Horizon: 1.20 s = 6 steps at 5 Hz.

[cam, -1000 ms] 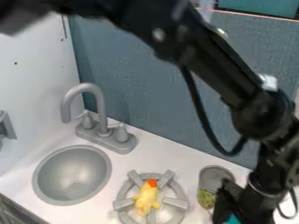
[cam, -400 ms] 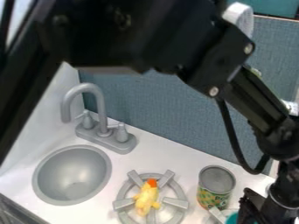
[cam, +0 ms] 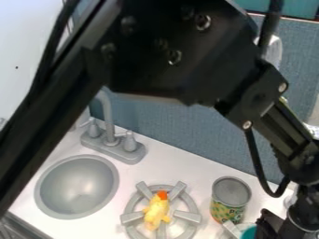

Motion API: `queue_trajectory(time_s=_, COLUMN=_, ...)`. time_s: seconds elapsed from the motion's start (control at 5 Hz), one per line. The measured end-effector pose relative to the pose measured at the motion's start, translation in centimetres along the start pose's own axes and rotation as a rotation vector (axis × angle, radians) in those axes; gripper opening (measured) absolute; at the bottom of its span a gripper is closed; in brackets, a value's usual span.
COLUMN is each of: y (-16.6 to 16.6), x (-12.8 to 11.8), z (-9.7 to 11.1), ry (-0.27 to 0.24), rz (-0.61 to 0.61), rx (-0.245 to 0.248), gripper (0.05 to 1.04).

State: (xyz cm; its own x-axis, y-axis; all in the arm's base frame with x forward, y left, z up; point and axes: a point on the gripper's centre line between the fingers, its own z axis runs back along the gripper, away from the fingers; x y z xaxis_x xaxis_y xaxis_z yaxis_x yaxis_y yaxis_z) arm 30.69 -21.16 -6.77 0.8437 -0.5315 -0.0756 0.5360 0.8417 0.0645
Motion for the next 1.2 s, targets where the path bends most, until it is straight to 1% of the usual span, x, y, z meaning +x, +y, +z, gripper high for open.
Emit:
queue_trajectory(time_s=0.2, y=-0.1, x=0.1, z=-0.8, ry=0.011, rz=0.001, rx=-0.002, gripper=0.958)
queue_trajectory(time_s=0.4, y=-0.1, x=0.4, z=-1.1, ry=0.014, rz=-0.001, rx=-0.004, gripper=0.711)
queue_trajectory(time_s=0.6, y=-0.2, x=0.5, z=-1.1, ry=0.009, rz=-0.016, rx=-0.016, gripper=0.417)
queue_trajectory(time_s=0.8, y=-0.1, x=0.3, z=-0.9, ry=0.022, rz=-0.025, rx=-0.016, gripper=0.214)
queue_trajectory(time_s=1.0, y=0.3, x=-0.1, z=-0.3, ry=0.08, rz=-0.074, rx=-0.011, gripper=0.124)
queue_trajectory(time_s=1.2, y=0.5, x=-1.0, z=-0.2, ry=0.13, rz=-0.086, rx=0.016, gripper=0.112)
